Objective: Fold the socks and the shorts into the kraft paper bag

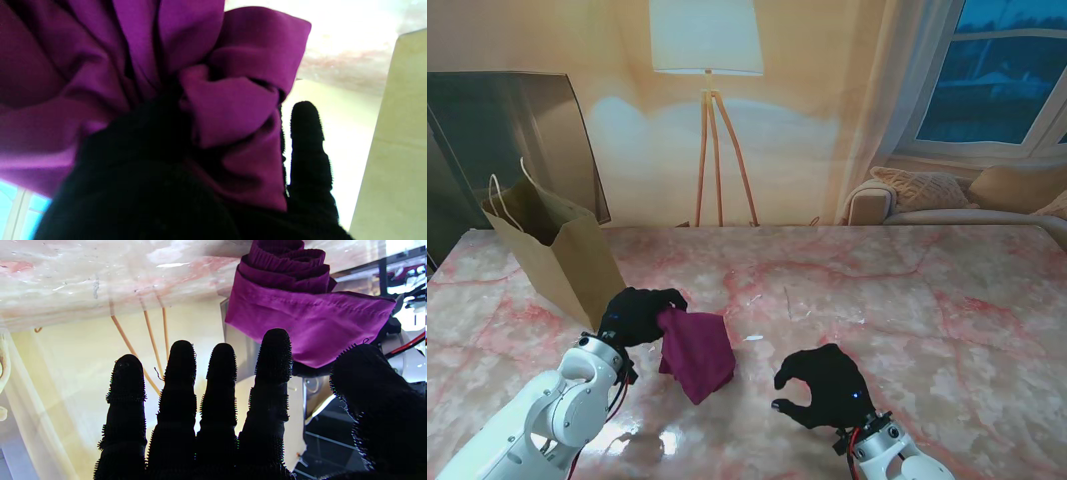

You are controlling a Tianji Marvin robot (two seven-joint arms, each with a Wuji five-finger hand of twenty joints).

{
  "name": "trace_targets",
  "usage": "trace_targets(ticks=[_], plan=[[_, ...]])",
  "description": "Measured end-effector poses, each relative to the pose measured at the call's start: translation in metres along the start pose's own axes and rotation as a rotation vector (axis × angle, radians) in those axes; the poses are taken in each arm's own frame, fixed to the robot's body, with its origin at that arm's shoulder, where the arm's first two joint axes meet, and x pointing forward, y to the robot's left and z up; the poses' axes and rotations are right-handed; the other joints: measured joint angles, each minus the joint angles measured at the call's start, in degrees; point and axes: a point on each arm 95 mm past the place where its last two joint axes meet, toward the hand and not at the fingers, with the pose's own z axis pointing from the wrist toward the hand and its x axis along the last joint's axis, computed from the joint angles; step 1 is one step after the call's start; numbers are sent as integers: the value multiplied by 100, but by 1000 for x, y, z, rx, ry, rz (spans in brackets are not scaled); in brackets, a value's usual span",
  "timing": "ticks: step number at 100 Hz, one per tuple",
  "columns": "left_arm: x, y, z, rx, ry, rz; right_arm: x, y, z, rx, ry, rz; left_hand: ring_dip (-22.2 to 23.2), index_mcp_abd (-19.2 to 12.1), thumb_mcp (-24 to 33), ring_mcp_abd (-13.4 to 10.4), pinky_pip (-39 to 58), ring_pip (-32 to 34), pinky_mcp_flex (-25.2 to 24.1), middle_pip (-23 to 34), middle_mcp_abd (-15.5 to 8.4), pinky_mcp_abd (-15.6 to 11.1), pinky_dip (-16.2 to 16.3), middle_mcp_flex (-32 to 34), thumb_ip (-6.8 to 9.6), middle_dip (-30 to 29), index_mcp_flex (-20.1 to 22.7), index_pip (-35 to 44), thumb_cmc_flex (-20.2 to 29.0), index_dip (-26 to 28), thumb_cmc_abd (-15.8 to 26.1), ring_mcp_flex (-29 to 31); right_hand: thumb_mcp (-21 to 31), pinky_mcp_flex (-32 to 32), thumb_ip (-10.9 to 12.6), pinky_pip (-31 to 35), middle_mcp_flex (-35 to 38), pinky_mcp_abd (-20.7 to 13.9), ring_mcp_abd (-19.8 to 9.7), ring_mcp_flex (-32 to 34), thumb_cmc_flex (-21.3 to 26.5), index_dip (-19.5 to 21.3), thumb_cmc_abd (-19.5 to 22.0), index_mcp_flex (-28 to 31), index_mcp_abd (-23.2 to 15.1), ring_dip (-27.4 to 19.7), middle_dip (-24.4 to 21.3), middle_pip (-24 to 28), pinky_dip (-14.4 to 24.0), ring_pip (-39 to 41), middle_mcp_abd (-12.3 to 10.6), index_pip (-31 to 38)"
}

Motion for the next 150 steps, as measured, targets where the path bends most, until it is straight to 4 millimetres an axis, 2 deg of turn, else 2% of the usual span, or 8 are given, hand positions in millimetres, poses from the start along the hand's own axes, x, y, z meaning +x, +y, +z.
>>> trace_targets(ticks=[22, 61, 79, 113, 150], plan=[[2, -18, 1, 54, -17, 9, -2, 0, -1, -5, -5, 1, 11, 0, -2, 1, 0, 1, 35, 38, 18, -10, 0, 0, 0, 2, -1, 0, 1, 34, 0, 43, 0, 0, 0, 0, 0, 0, 0, 0, 14, -54, 0, 0, 0, 0, 0, 0, 0, 0, 1, 0], [11, -85, 4, 176, -43, 82, -5, -2, -2, -12, -16, 6, 15, 0, -4, 1, 0, 1, 107, 46, 26, -14, 63, 0, 0, 3, -1, 0, 1, 87, 0, 106, -1, 0, 0, 0, 0, 0, 0, 0, 14, -66, 0, 0, 0, 0, 0, 0, 0, 0, 1, 0], [1, -121, 12, 217, -134, 13, -6, -3, -2, -20, -24, 10, 15, 0, -5, 1, 12, 1, 131, 46, 29, -17, 70, 0, 0, 4, -1, 0, 1, 87, 0, 106, -1, 0, 0, 0, 0, 0, 0, 0, 14, -115, 0, 0, 0, 0, 0, 0, 0, 0, 1, 0], [-22, -192, 23, 334, -267, -9, -8, -6, -3, -23, -40, 22, 15, 0, -9, 2, 17, 1, 132, 48, 51, -17, 84, 41, 0, 4, -1, 0, 1, 87, 0, 106, -1, 0, 0, 0, 0, 0, 1, 0, 48, -120, 0, 0, 0, 0, 0, 0, 0, 0, 1, 0], [-38, -253, 12, 414, -344, 29, -9, -8, -5, -13, -55, 31, 13, 0, -12, 3, 18, 1, 135, 48, 55, -17, 145, 42, 0, 4, -1, 0, 1, 88, 0, 106, -1, 0, 0, 0, 0, 1, 2, 0, 49, -122, 0, 0, 0, 0, 0, 0, 0, 0, 1, 0]])
